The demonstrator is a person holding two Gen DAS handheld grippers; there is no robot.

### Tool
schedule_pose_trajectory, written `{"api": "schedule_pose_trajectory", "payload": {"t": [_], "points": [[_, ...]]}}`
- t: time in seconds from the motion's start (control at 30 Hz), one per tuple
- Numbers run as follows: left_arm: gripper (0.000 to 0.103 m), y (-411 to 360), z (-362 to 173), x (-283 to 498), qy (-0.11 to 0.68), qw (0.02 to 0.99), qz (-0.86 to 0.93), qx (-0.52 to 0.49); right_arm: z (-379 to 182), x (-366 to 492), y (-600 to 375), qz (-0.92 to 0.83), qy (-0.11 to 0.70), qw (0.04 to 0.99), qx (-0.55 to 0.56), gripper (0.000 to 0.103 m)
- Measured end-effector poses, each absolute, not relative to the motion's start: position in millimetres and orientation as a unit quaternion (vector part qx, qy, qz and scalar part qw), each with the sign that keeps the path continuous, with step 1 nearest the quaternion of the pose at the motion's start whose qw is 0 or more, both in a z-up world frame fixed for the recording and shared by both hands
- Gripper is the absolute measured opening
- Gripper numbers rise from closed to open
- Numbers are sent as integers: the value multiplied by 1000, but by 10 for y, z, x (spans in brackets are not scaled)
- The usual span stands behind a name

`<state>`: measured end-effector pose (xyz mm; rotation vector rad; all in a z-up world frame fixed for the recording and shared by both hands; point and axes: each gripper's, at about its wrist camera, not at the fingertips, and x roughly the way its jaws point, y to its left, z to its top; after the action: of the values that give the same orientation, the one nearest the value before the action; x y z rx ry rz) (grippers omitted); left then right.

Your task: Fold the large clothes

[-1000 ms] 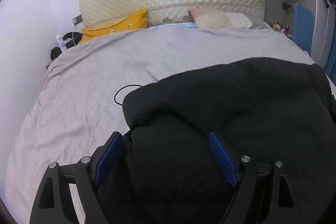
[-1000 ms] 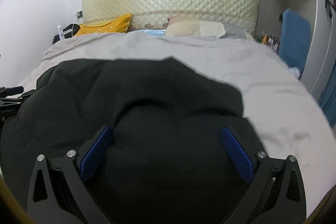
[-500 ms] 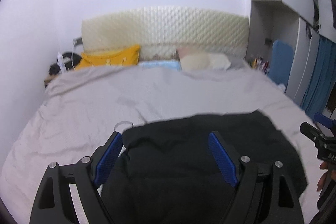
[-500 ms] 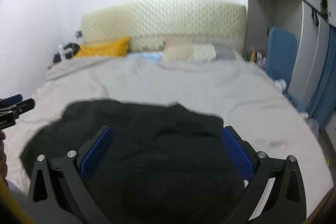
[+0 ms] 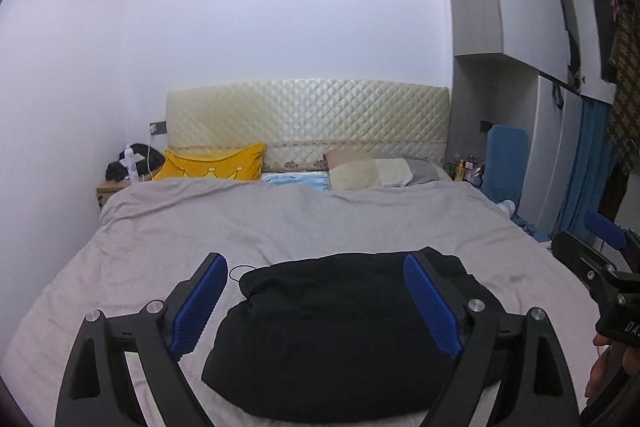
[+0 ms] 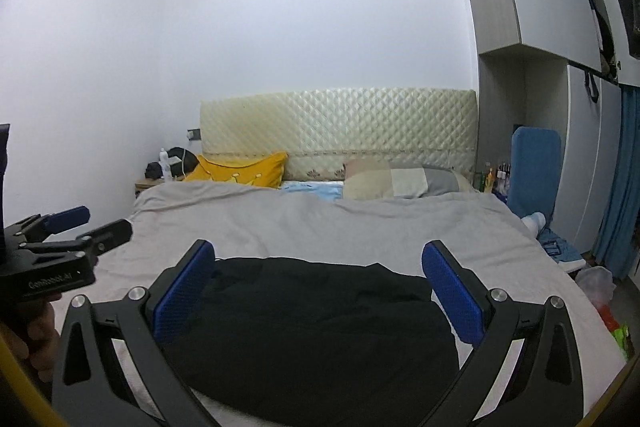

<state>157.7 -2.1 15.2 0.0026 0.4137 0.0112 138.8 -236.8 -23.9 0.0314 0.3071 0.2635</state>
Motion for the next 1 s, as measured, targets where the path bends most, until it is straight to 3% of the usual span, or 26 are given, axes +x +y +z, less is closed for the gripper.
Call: {"api": "schedule_pose_trajectory", "payload": {"t": [0.5, 1.0], "points": [[91, 67, -44, 943, 228, 974, -5, 0, -240, 544, -2171, 124, 120, 985, 15, 103], [91, 384, -483, 808, 273, 962, 21, -12, -796, 462, -2056, 119, 175, 977, 4, 103]]}}
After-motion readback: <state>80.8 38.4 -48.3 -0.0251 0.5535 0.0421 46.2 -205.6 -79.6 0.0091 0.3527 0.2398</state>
